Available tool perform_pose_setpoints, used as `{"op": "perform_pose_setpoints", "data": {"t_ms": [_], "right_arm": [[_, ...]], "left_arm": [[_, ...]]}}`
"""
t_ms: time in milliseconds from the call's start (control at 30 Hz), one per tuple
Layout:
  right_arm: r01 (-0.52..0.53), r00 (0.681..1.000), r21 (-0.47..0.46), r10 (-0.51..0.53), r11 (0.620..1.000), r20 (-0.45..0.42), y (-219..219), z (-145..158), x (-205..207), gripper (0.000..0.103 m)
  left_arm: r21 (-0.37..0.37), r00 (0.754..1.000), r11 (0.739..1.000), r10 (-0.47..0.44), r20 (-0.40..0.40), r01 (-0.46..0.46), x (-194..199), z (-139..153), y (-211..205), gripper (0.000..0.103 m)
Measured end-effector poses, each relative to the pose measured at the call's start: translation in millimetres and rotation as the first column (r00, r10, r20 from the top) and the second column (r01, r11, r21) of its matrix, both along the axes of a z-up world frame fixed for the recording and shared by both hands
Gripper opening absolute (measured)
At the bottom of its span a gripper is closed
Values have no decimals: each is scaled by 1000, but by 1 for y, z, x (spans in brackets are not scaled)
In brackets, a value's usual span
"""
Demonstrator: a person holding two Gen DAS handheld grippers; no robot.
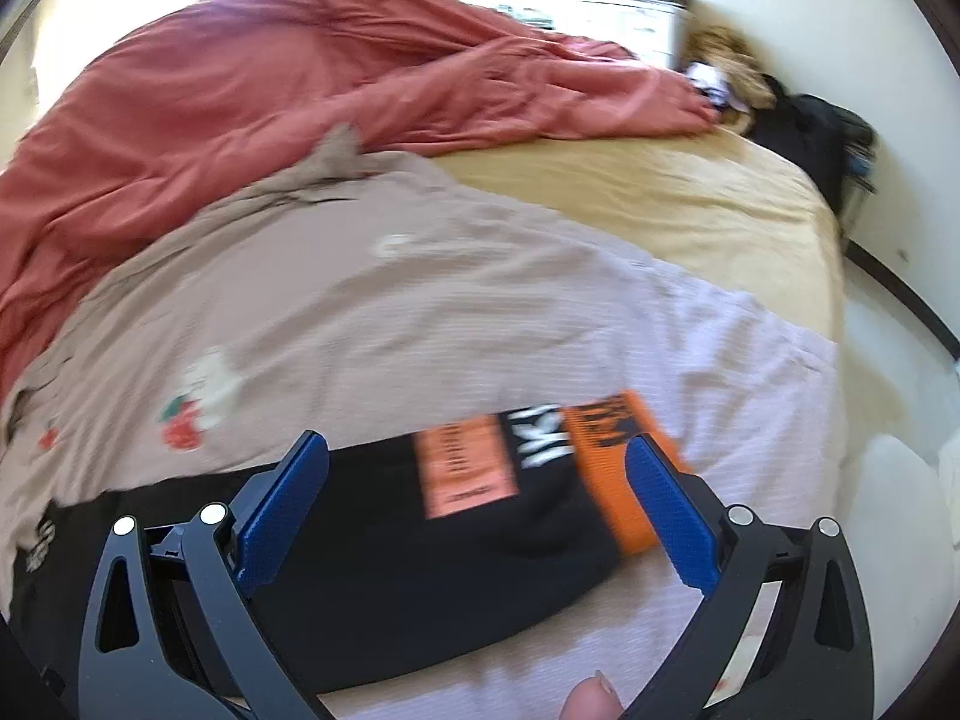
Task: Fold small clothes
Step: 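Move the right tool to the orange cuff of one sleeve, then grasp the orange cuff with the right tool, fold sleeve across body, release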
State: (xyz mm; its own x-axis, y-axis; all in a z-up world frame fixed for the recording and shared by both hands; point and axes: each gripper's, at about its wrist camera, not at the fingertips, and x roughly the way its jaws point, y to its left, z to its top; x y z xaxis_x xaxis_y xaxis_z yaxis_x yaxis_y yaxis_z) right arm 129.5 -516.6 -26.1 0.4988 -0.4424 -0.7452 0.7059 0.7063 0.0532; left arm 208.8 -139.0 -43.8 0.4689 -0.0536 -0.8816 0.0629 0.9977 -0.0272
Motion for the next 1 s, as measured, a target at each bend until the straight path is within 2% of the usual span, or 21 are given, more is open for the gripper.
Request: {"op": "perform_pose_setpoints", "data": {"t_ms": [233,367,567,600,733,800,867,967,1000], "right_arm": [[142,985,21,-139,990,-101,-38,-25,-13,98],[156,984,99,-146,983,-102,-48,-37,-15,98],[180,981,149,-166,972,-104,-56,-46,-17,94],[186,980,163,-170,969,-105,-58,-49,-17,84],[192,979,195,-174,962,-105,-61,-55,-17,65],[186,982,222,-172,957,-81,-62,-56,-19,42],[176,984,249,-169,953,-48,-64,-55,-21,33],[150,988,258,-155,954,0,-64,-49,-21,10],[141,988,257,-151,956,18,-63,-46,-21,10]], "left_arm": [[23,1000,1000,-10,-12,10,5,-14,-8,94],[31,1000,999,-28,-5,28,8,-19,-11,94],[53,998,996,-66,-2,66,12,-28,-24,94],[56,998,996,-69,-6,70,13,-31,-26,94],[71,996,994,-81,-27,83,15,-43,-33,94],[86,996,993,-83,-44,86,16,-52,-36,94],[79,996,994,-79,-37,82,14,-56,-35,94],[67,997,995,-74,-34,77,12,-54,-33,94],[62,997,995,-71,-36,73,11,-53,-32,94]]}}
